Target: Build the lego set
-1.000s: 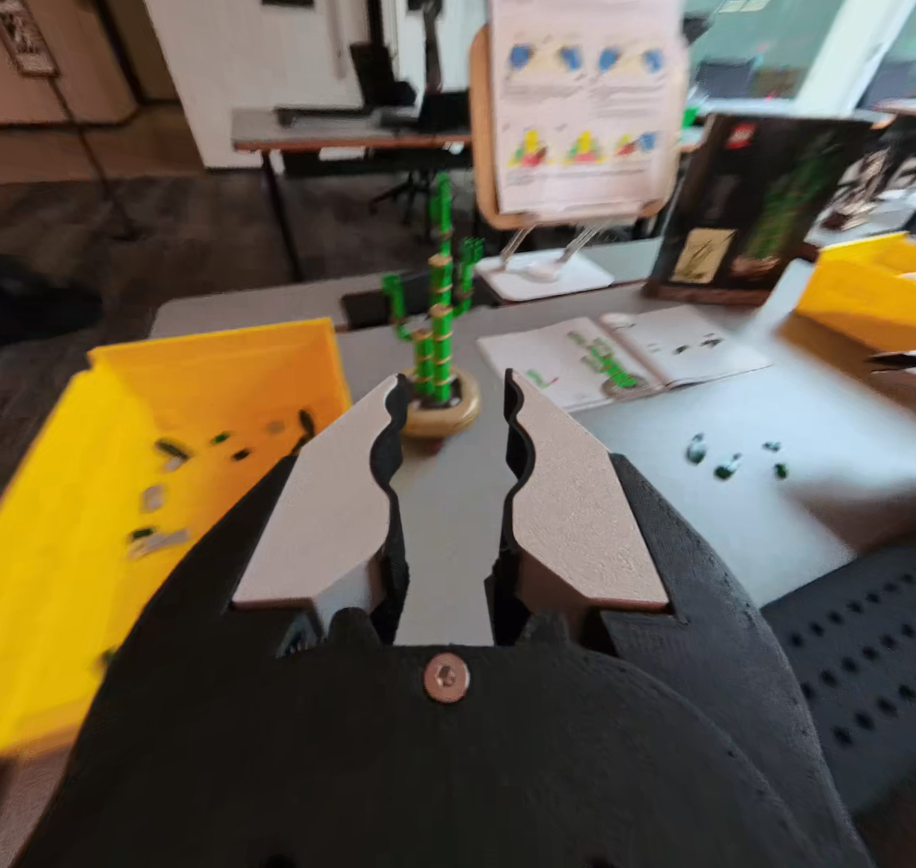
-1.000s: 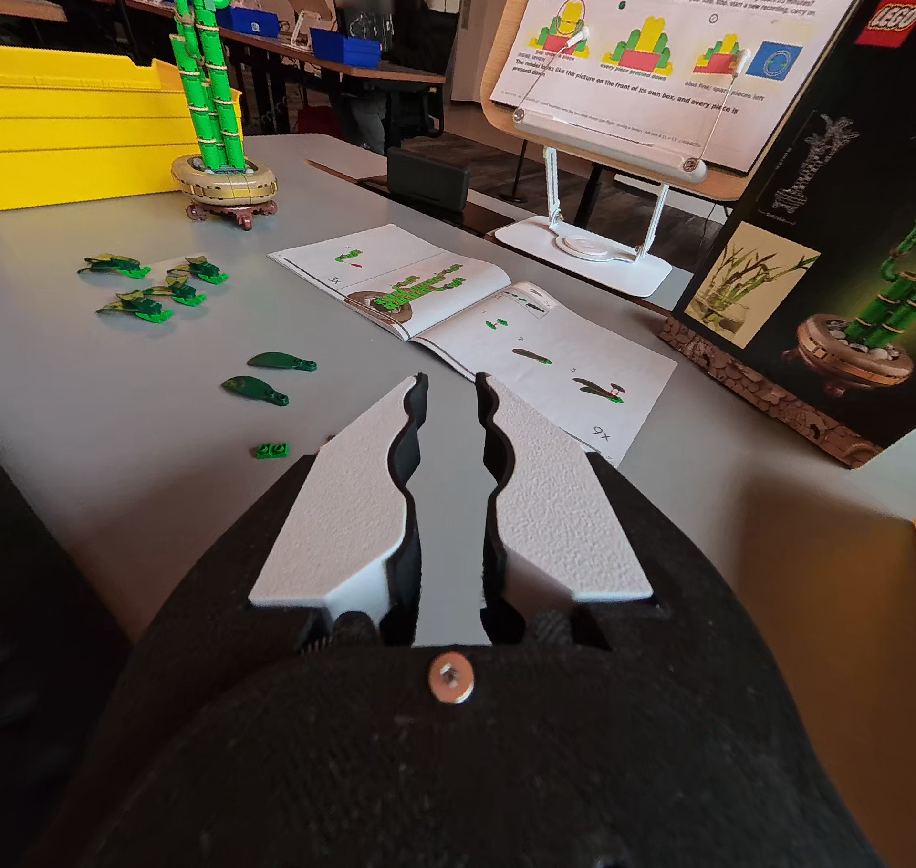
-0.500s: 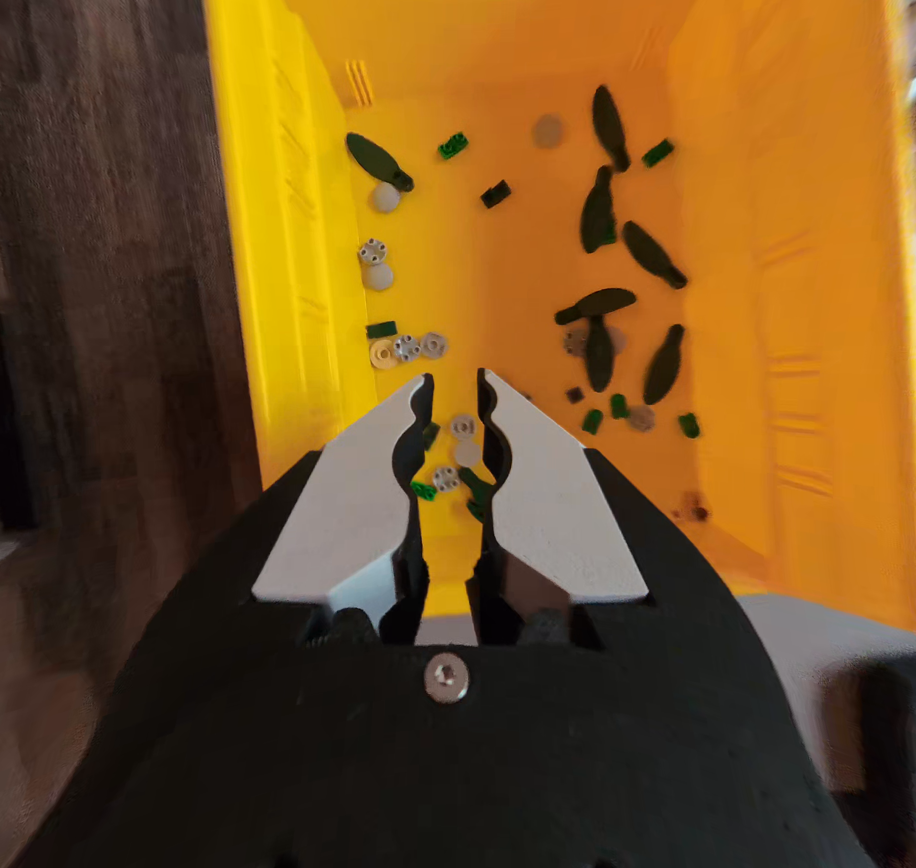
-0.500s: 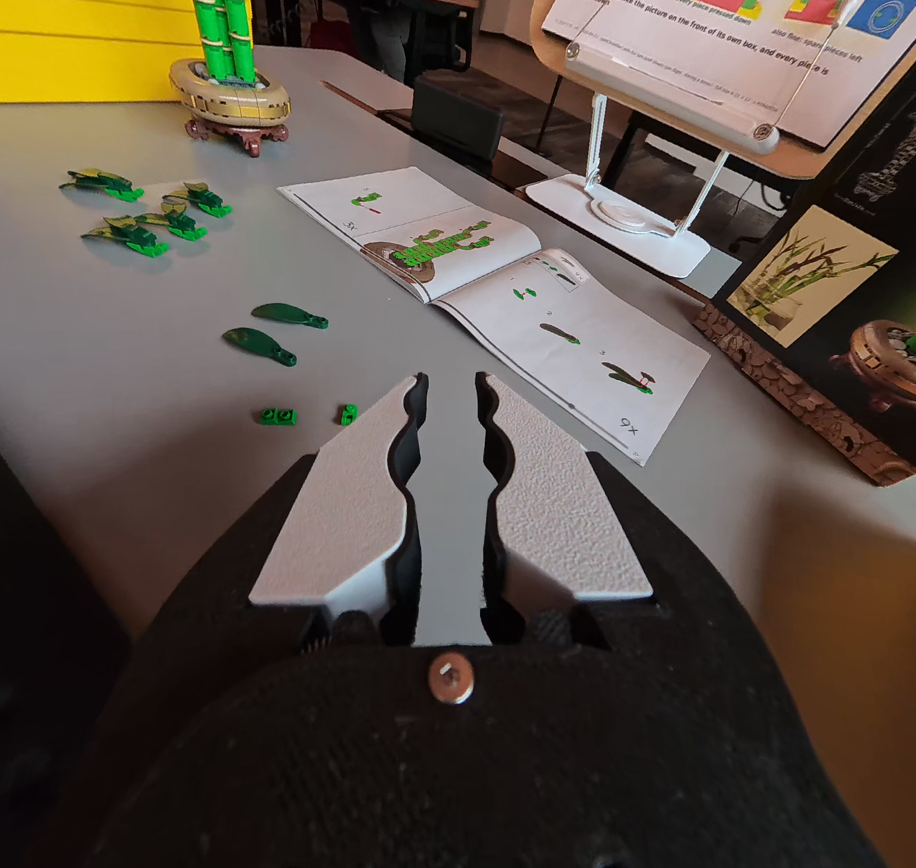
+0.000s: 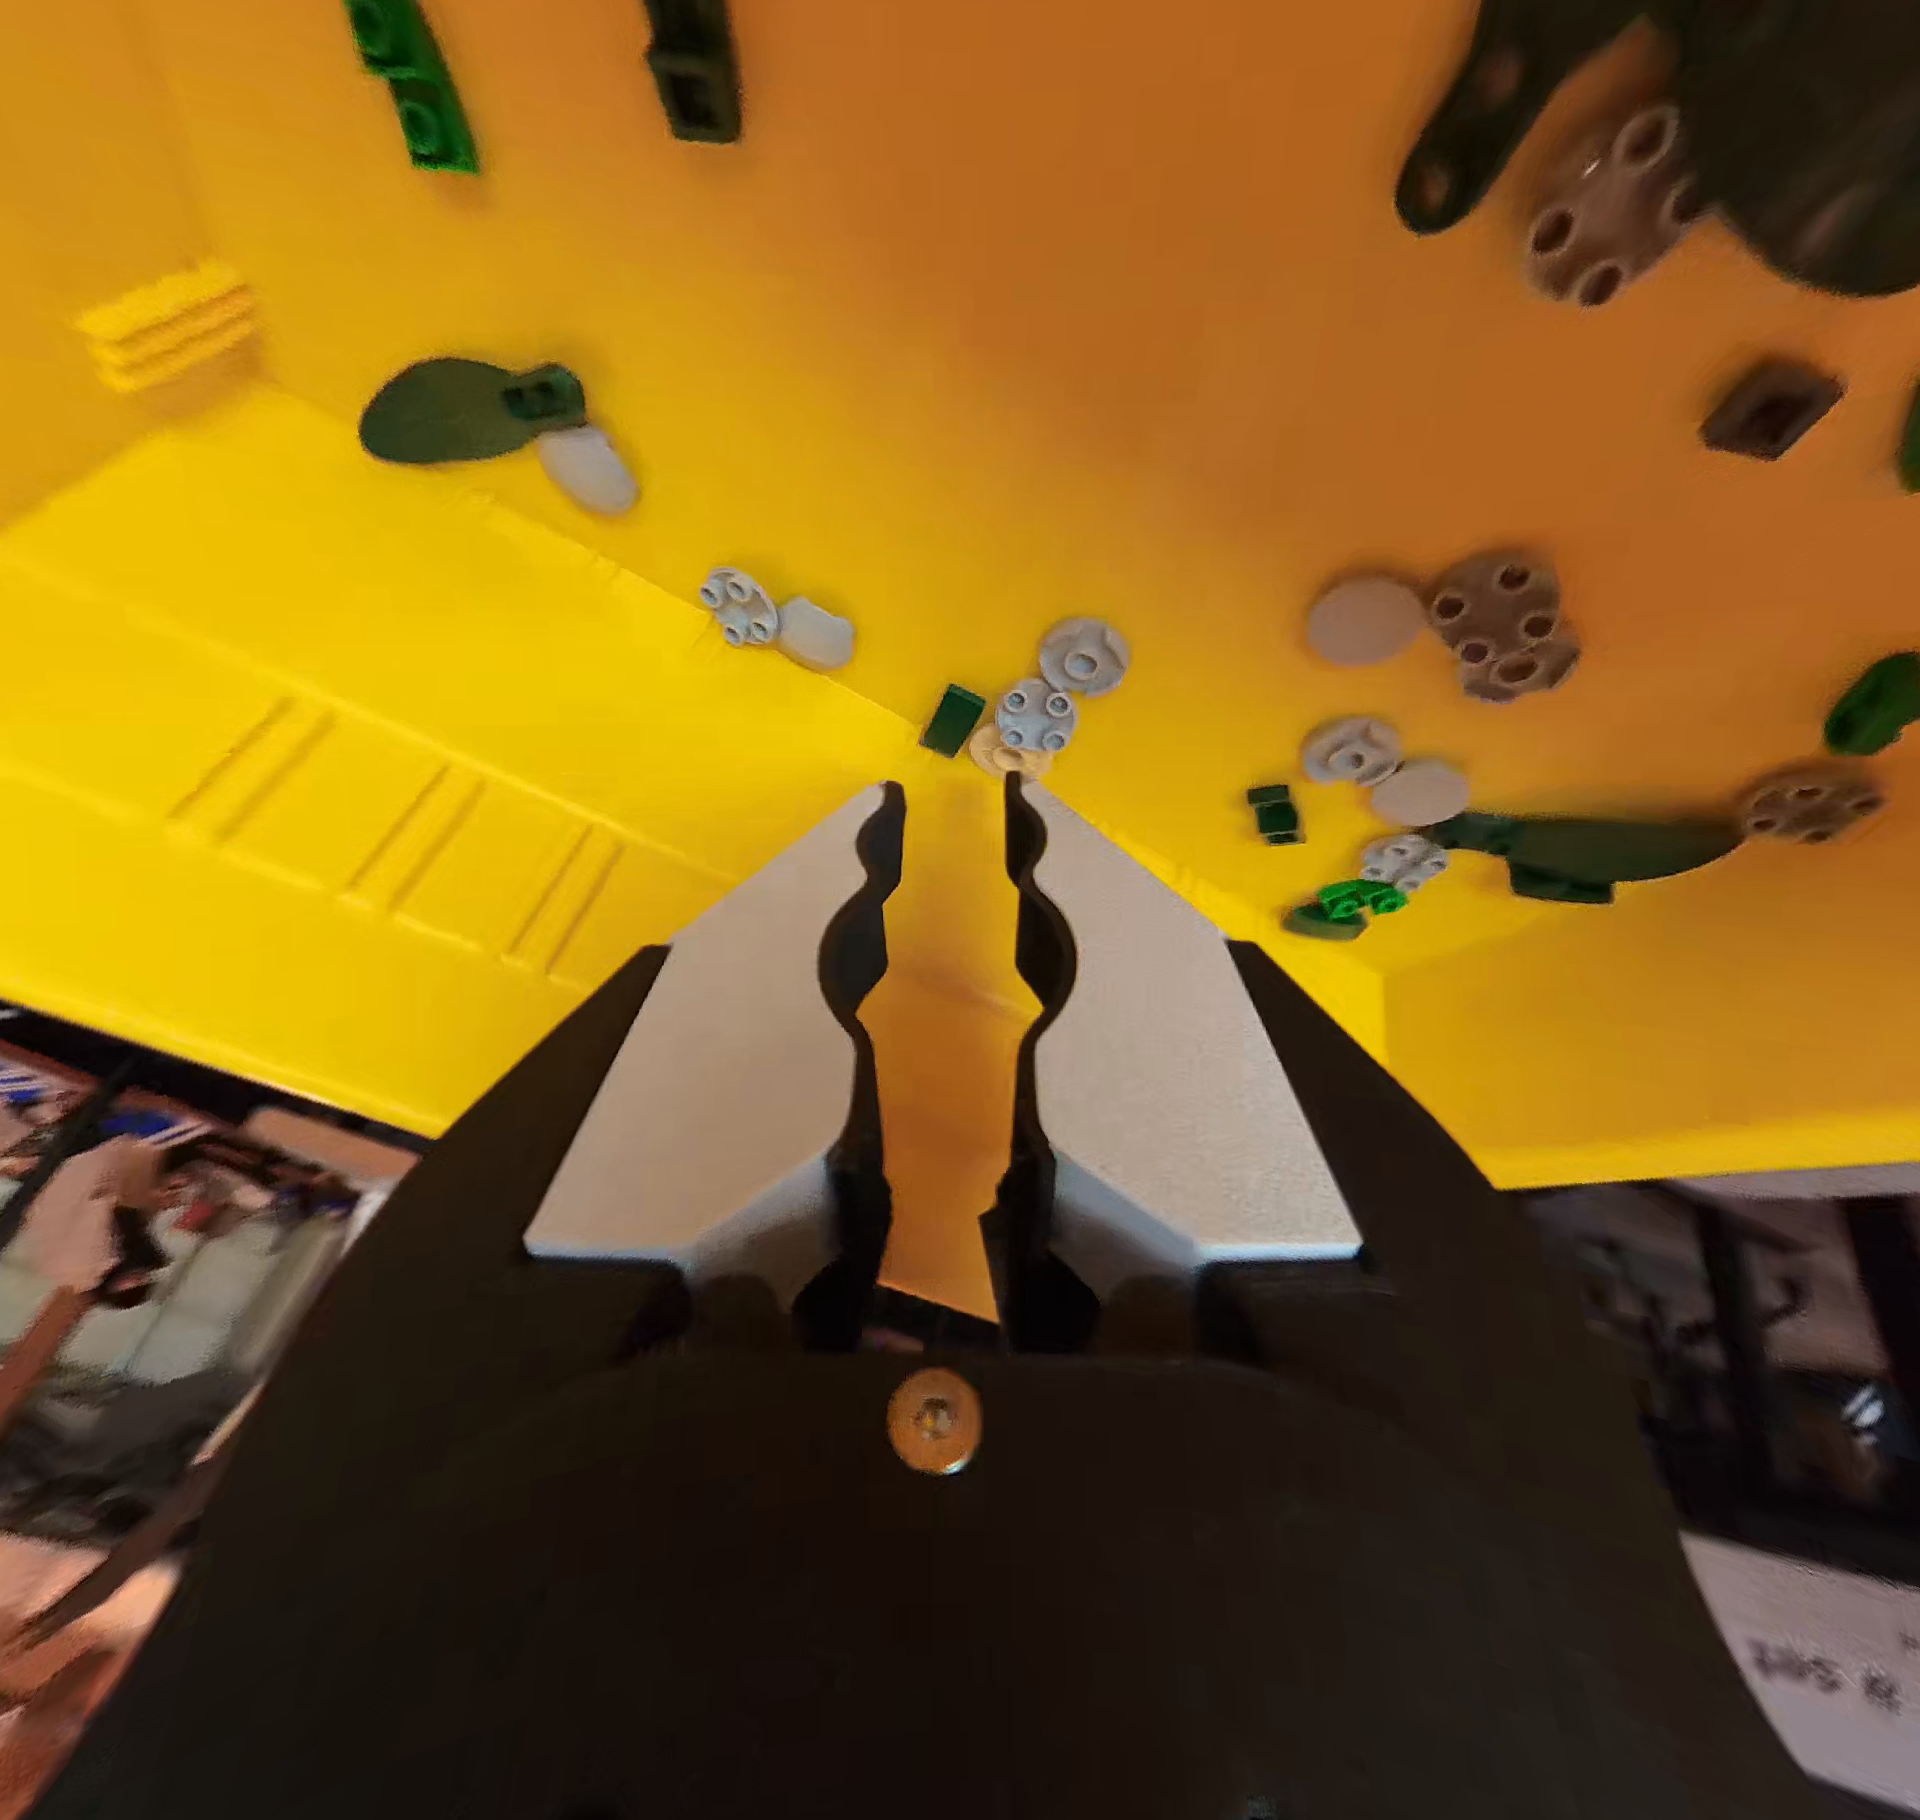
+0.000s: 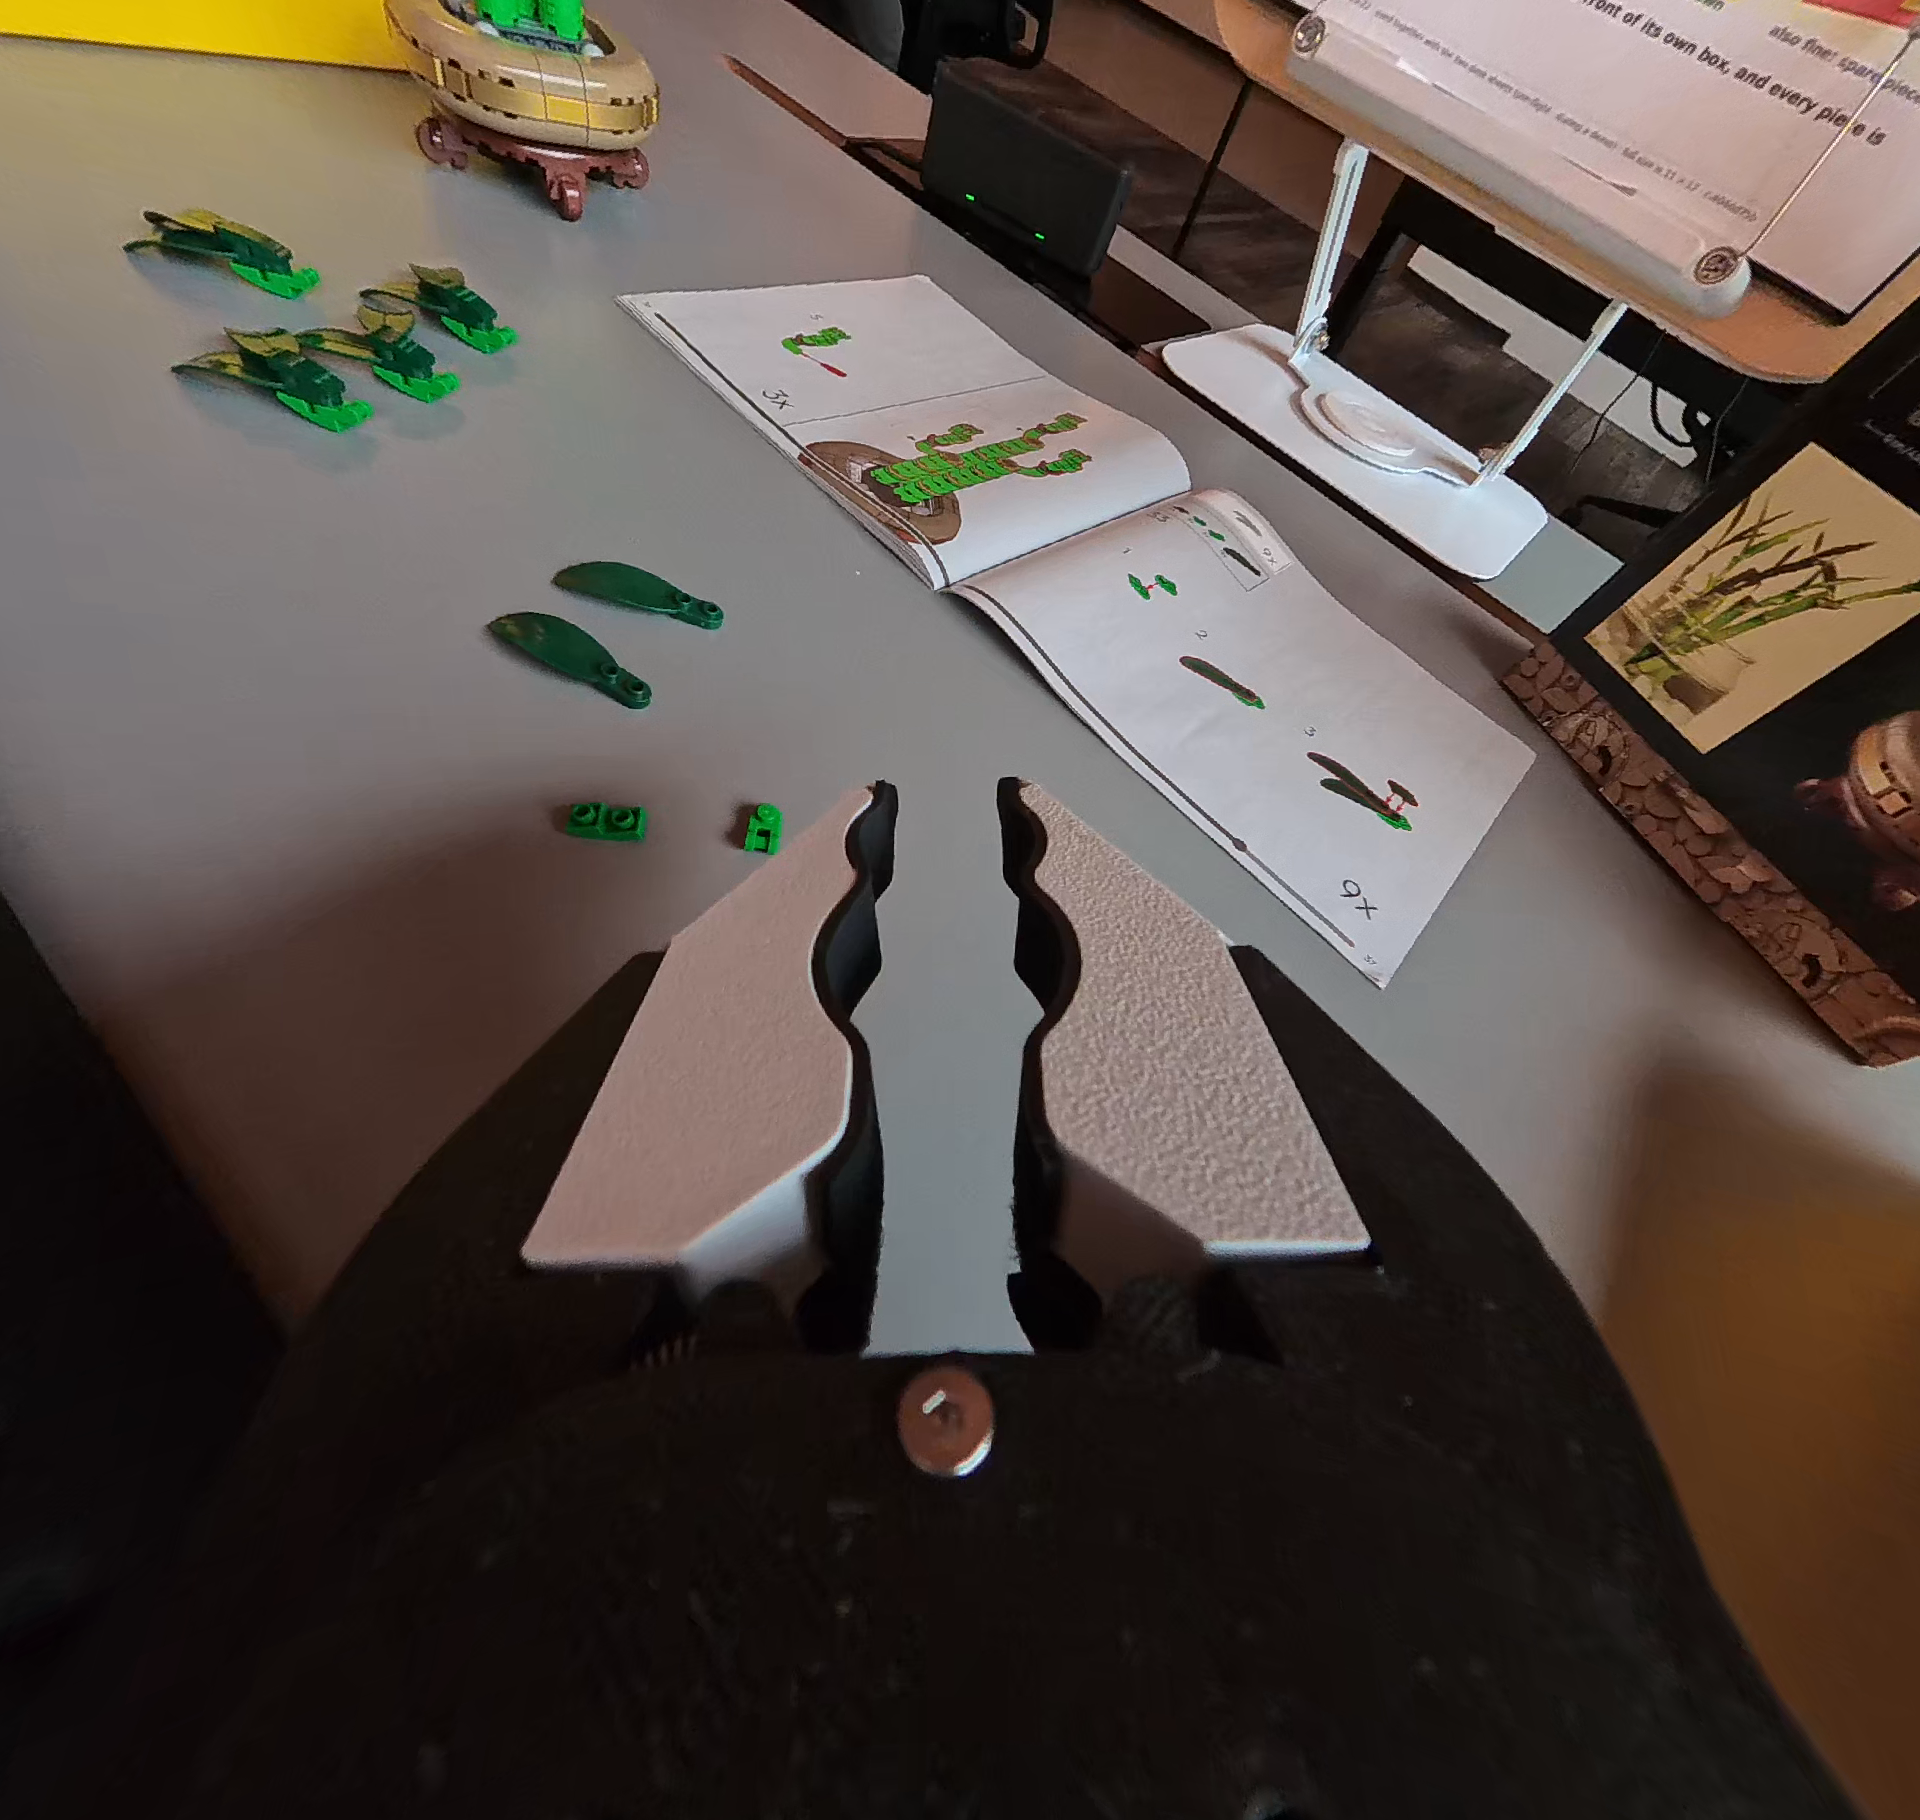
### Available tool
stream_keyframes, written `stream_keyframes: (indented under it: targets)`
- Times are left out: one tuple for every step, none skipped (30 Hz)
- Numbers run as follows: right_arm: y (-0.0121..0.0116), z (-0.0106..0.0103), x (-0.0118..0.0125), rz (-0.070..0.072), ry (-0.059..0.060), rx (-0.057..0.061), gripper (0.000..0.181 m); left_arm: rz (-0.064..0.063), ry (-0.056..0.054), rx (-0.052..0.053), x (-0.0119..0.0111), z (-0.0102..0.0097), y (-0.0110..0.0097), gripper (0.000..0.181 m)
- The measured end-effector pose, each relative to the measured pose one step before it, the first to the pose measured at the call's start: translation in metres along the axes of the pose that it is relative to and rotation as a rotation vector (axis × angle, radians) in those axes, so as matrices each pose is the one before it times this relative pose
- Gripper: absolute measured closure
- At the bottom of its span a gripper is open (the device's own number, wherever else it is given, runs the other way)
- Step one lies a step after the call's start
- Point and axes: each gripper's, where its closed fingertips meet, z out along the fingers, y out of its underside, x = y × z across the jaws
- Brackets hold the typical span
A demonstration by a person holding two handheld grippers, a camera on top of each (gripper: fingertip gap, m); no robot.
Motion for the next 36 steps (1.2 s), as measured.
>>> stream_keyframes:
  targets:
    - [-0.00010,-0.00017,-0.00046,0.0004,-0.0019,0.0010,0.162,0.0289,-0.0052,-0.0142,-0.00171,0.00078,-0.00196,0.163]
    - [0.00017,-0.00013,-0.00017,0.0017,-0.0009,0.0001,0.162,0.0240,-0.0012,-0.0023,-0.00134,0.00049,-0.00331,0.163]
    - [0.00044,0.00001,0.00023,0.0027,0.0003,-0.0019,0.162,0.0198,0.0020,0.0014,-0.00097,0.00087,-0.00350,0.163]
    - [0.00057,0.00025,0.00043,0.0028,0.0008,-0.0026,0.162,0.0171,0.0108,-0.0082,0.00040,0.00194,-0.00158,0.163]
    - [0.00059,0.00014,0.00029,0.0028,-0.0003,-0.0023,0.162,0.0172,0.0084,-0.0174,0.00022,0.00250,-0.00003,0.161]
    - [0.00038,-0.00006,-0.00009,0.0034,-0.0018,-0.0011,0.162,0.0206,0.0005,-0.0176,-0.00057,0.00213,0.00069,0.161]
    - [0.00014,-0.00009,0.00013,0.0027,-0.0003,0.0001,0.162,0.0211,0.0019,-0.0136,-0.00002,0.00140,0.00095,0.160]
    - [0.00003,-0.00009,0.00029,0.0015,0.0011,0.0007,0.162,0.0143,0.0037,-0.0093,0.00001,0.00090,0.00091,0.161]
    - [-0.00014,-0.00003,0.00010,0.0010,0.0004,0.0007,0.162,0.0041,0.0079,-0.0018,0.00019,0.00086,0.00015,0.162]
    - [-0.00004,0.00024,0.00007,0.0005,-0.0004,-0.0001,0.162,-0.0022,0.0111,0.0010,0.00042,0.00074,-0.00016,0.164]
    - [0.00046,0.00048,-0.00013,0.0007,-0.0018,-0.0024,0.162,-0.0033,0.0077,0.0000,-0.00019,0.00086,0.00007,0.164]
    - [0.00055,0.00048,-0.00035,0.0000,-0.0026,-0.0036,0.162,-0.0021,0.0080,-0.0013,0.00033,0.00125,0.00003,0.165]
    - [0.00065,0.00043,-0.00032,-0.0007,-0.0021,-0.0036,0.162,0.0015,0.0040,-0.0020,0.00000,0.00096,-0.00035,0.167]
    - [0.00020,0.00028,-0.00060,-0.0022,-0.0020,-0.0021,0.162,0.0042,0.0036,-0.0056,0.00008,0.00059,0.00003,0.169]
    - [0.00006,0.00003,-0.00063,-0.0035,-0.0019,-0.0003,0.162,0.0032,0.0038,-0.0061,0.00007,0.00019,0.00006,0.170]
    - [-0.00006,0.00003,-0.00055,-0.0033,-0.0008,-0.0004,0.162,-0.0007,-0.0003,-0.0062,-0.00052,-0.00001,-0.00009,0.172]
    - [-0.00009,-0.00010,-0.00028,-0.0024,-0.0003,0.0001,0.162,-0.0041,-0.0047,-0.0063,-0.00086,-0.00031,0.00023,0.175]
    - [-0.00024,-0.00021,-0.00039,-0.0015,-0.0010,0.0010,0.162,-0.0055,-0.0048,-0.0068,-0.00042,-0.00109,0.00107,0.175]
    - [-0.00050,-0.00028,-0.00018,-0.0011,-0.0002,0.0029,0.162,-0.0080,-0.0076,0.0003,-0.00030,-0.00262,0.00113,0.175]
    - [-0.00082,-0.00048,-0.00016,-0.0007,-0.0006,0.0047,0.162,-0.0131,-0.0095,0.0164,-0.00010,-0.00473,0.00004,0.175]
    - [-0.00089,-0.00052,-0.00013,0.0005,-0.0021,0.0054,0.162,-0.0232,-0.0137,0.0318,-0.00078,-0.00699,-0.00076,0.175]
    - [-0.00085,-0.00039,-0.00034,0.0014,-0.0033,0.0056,0.162,-0.0369,-0.0176,0.0353,-0.00172,-0.00869,0.00038,0.175]
    - [-0.00091,-0.00037,-0.00029,0.0016,-0.0034,0.0052,0.162,-0.0516,-0.0218,0.0323,-0.00216,-0.01013,0.00201,0.175]
    - [-0.00098,-0.00056,-0.00025,0.0008,-0.0029,0.0053,0.162,-0.0619,-0.0196,0.0262,-0.00069,-0.01162,0.00329,0.175]
    - [-0.00107,-0.00061,-0.00053,-0.0005,-0.0030,0.0062,0.162,-0.0641,-0.0268,0.0178,0.00013,-0.01316,0.00492,0.175]
    - [-0.00099,-0.00059,-0.00082,-0.0013,-0.0038,0.0058,0.162,-0.0697,-0.0509,0.0050,-0.00177,-0.01449,0.00792,0.175]
    - [-0.00092,-0.00042,-0.00103,-0.0016,-0.0051,0.0045,0.162,-0.0824,-0.0430,-0.0121,0.00056,-0.01532,0.01194,0.175]
    - [-0.00076,-0.00017,-0.00094,-0.0017,-0.0050,0.0034,0.162,-0.0923,-0.0072,-0.0227,0.00644,-0.01536,0.01529,0.176]
    - [-0.00064,-0.00009,-0.00098,-0.0023,-0.0043,0.0025,0.162,-0.0982,0.0078,-0.0177,0.00949,-0.01481,0.01705,0.175]
    - [-0.00063,0.00011,-0.00105,-0.0031,-0.0049,0.0017,0.162,-0.0962,0.0176,-0.0112,0.01149,-0.01347,0.01809,0.175]
    - [-0.00021,0.00009,-0.00104,-0.0030,-0.0039,-0.0003,0.162,-0.0867,0.0103,-0.0045,0.01081,-0.01164,0.01863,0.175]
    - [-0.00017,0.00009,-0.00113,-0.0044,-0.0032,-0.0014,0.162,-0.0806,0.0028,0.0074,0.01000,-0.01001,0.01810,0.176]
    - [-0.00044,-0.00005,-0.00121,-0.0065,-0.0032,-0.0002,0.162,-0.0733,0.0165,0.0011,0.01273,-0.00824,0.01919,0.176]
    - [-0.00078,-0.00037,-0.00128,-0.0076,-0.0014,0.0017,0.161,-0.0597,0.0112,-0.0007,0.01268,-0.00671,0.01919,0.176]
    - [-0.00093,-0.00055,-0.00144,-0.0079,-0.0019,0.0032,0.161,-0.0456,-0.0004,0.0060,0.01214,-0.00582,0.01666,0.176]
    - [-0.00089,-0.00063,-0.00147,-0.0063,-0.0024,0.0034,0.160,-0.0348,0.0122,0.0049,0.01525,-0.00538,0.01435,0.176]
